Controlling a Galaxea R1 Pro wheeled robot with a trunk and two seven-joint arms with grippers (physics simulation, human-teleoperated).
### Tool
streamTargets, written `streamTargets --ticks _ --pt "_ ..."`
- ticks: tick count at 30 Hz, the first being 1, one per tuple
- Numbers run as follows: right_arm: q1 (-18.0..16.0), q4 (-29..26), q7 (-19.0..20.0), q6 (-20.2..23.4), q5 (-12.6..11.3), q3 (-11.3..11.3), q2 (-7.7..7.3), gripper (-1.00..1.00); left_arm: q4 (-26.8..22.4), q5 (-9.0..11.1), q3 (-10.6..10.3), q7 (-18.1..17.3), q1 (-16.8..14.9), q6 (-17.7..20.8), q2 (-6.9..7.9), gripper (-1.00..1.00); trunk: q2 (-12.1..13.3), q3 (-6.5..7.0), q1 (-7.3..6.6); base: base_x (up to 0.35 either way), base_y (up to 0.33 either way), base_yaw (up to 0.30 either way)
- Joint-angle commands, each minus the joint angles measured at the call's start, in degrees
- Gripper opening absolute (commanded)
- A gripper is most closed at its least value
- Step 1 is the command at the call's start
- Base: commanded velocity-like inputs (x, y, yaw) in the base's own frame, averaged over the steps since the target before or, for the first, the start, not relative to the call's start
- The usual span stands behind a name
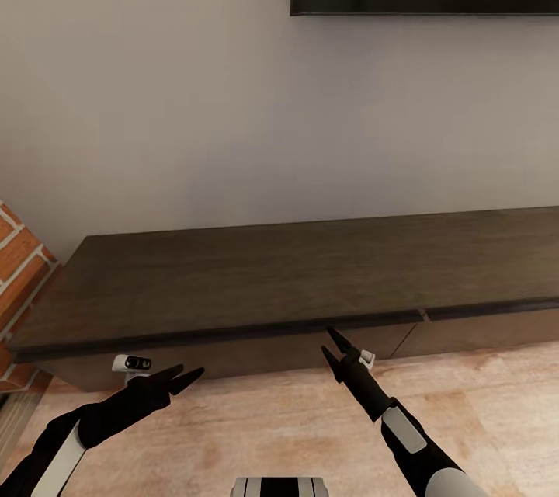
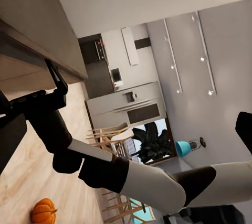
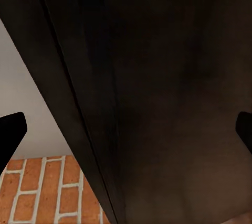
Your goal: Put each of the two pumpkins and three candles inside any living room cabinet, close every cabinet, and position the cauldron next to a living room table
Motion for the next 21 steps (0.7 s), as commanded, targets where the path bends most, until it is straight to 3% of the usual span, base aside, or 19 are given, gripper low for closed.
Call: streamTargets --ticks 1,21 --pt "-0.02 0.02 0.06 0.53 -0.55 0.07 0.00 1.00 -0.01 0.13 -0.02 -0.11 -0.04 0.60 0.01 1.00 -0.02 -0.04 -0.01 0.026 0.000 0.000" --pt "-0.02 0.02 -0.36 0.53 -0.51 0.09 0.09 1.00 -0.01 0.12 -0.11 -0.10 -0.02 0.65 -0.07 1.00 -0.02 -0.04 -0.01 0.032 0.013 0.000"
